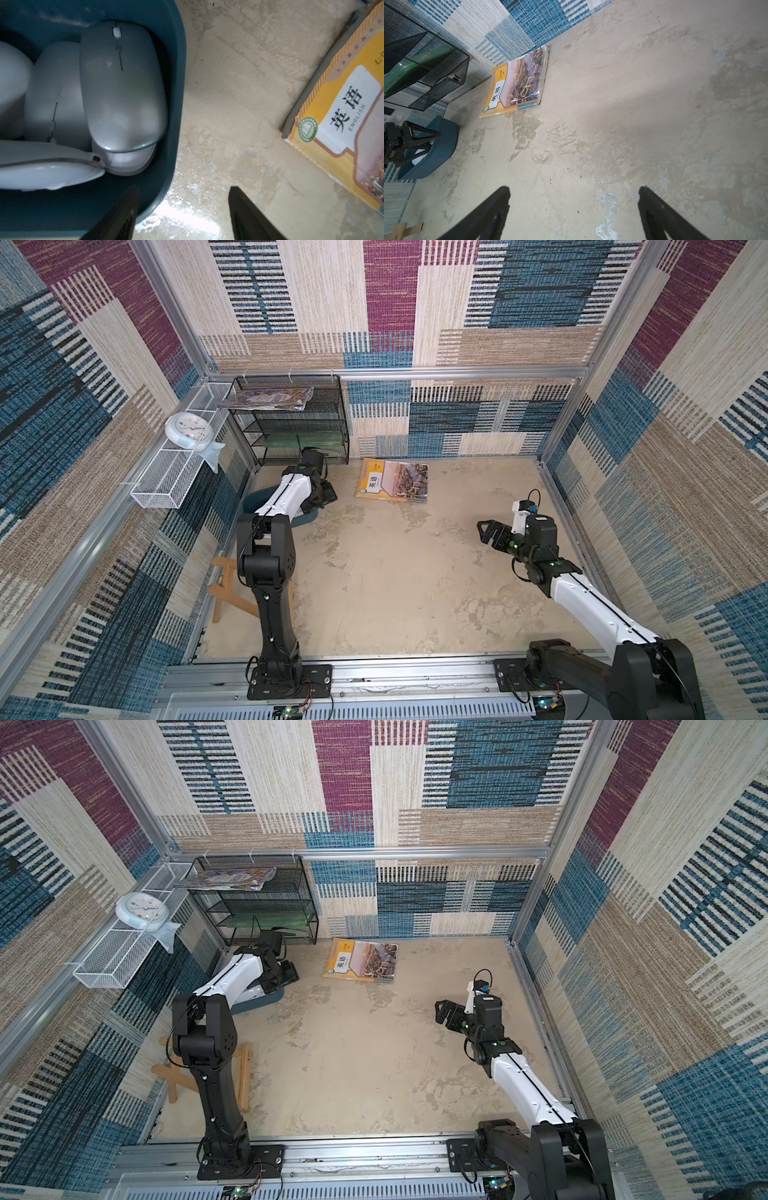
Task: Take out the mouse from the storage box
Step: Move the storage box to the center of the board.
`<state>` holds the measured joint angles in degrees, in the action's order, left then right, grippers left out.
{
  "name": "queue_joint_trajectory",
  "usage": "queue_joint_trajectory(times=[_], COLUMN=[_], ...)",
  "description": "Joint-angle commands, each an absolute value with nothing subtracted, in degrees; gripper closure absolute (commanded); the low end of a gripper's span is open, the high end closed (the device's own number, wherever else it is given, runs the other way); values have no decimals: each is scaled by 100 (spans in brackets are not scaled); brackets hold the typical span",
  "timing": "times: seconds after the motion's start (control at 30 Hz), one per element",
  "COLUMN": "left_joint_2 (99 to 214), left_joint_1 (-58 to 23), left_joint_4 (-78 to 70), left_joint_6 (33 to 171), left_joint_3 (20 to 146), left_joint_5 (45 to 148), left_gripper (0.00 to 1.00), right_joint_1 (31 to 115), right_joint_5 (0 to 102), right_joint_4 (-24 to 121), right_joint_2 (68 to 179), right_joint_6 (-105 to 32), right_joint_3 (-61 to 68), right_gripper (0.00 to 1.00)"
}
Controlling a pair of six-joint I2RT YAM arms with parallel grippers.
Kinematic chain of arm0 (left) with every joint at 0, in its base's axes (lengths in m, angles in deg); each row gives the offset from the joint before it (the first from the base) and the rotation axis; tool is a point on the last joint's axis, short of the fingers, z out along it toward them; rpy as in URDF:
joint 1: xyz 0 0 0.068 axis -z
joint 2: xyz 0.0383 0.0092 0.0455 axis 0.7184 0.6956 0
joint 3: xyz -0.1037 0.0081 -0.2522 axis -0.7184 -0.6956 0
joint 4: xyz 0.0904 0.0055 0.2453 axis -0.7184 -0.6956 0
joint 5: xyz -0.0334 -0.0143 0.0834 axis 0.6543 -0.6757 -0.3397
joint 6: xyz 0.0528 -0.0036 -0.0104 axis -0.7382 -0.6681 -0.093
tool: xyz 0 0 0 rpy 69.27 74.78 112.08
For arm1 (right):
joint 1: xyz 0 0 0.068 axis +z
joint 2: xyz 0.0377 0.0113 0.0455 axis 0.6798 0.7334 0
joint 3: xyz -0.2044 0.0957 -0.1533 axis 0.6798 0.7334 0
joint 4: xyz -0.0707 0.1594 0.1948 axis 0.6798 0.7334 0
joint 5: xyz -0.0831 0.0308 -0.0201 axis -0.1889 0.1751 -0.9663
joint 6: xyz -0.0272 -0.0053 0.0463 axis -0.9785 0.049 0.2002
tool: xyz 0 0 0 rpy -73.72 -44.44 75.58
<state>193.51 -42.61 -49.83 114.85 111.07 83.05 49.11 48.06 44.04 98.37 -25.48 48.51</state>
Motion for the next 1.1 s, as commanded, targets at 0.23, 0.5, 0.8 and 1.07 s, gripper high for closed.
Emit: queue_joint_trajectory(times=[0.23, 0.5, 0.8, 1.07], left_joint_2=[19330, 18855, 18397, 18173], left_joint_1=[-3744, -3024, -2178, -1283], left_joint_4=[-5257, -5224, -4836, -4740], left_joint_6=[11378, 11447, 11638, 11682], left_joint_3=[11073, 10457, 9733, 9568], left_joint_5=[8320, 8143, 8321, 8564], left_gripper=[41, 47, 49, 48], right_joint_1=[4944, 4960, 5004, 5087], right_joint_5=[4630, 4543, 4489, 4507], right_joint_4=[4869, 5121, 5292, 5234], right_joint_2=[9469, 9280, 9232, 9345], right_joint_6=[-2564, -2432, -2360, -2197], right_joint_3=[4823, 4834, 4768, 4794], right_gripper=[1, 1, 0, 0])
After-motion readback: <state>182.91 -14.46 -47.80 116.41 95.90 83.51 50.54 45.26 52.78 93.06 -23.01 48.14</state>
